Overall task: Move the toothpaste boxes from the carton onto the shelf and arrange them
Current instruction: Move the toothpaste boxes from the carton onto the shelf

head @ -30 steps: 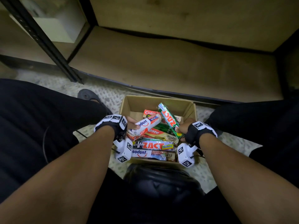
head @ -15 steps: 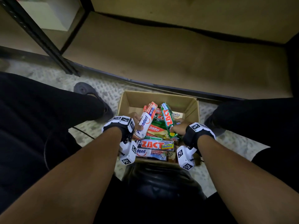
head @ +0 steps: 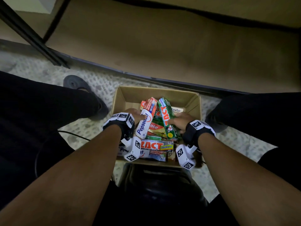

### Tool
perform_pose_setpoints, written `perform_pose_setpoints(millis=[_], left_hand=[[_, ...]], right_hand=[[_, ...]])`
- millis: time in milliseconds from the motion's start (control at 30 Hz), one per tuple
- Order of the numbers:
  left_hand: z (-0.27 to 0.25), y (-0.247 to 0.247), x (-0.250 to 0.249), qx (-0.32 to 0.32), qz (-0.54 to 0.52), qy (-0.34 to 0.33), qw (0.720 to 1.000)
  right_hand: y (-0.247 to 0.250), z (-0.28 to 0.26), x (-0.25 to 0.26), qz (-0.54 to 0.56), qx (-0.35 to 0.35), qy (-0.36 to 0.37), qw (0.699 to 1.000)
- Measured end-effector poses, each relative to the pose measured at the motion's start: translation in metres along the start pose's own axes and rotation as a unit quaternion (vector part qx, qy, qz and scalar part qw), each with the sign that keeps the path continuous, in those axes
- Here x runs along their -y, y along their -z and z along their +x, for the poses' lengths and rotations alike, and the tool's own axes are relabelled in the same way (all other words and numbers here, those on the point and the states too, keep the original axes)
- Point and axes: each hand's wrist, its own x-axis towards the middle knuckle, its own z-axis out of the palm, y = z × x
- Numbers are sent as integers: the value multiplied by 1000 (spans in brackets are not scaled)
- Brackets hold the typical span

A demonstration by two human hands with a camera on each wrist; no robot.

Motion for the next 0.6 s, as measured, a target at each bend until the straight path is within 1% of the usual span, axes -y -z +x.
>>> perform_pose_setpoints(millis=[133, 200, 267, 300, 400, 467, 600], left_hand=[[-3, 0, -2, 4, -52, 18, 998], [10, -4, 6, 2, -85, 22, 996], [37, -11, 21, -8, -99, 23, 995], [38, -11, 22, -15, -108, 20, 994], [12, -2, 14, -33, -135, 12, 990], [-18, 6, 3, -44, -151, 0, 988], [-44, 16, -3, -47, -178, -33, 982]], right_hand=[[-5, -1, 1, -11, 3, 3, 1000], [-4, -5, 2, -6, 0, 6, 1000], [-4, -12, 3, 7, 2, 8, 1000], [-4, -15, 4, 13, 1, 10, 1000], [-5, -27, 10, 32, -5, 23, 999], [-4, -35, 12, 47, -7, 29, 998], [0, -50, 20, 60, 3, 58, 997]])
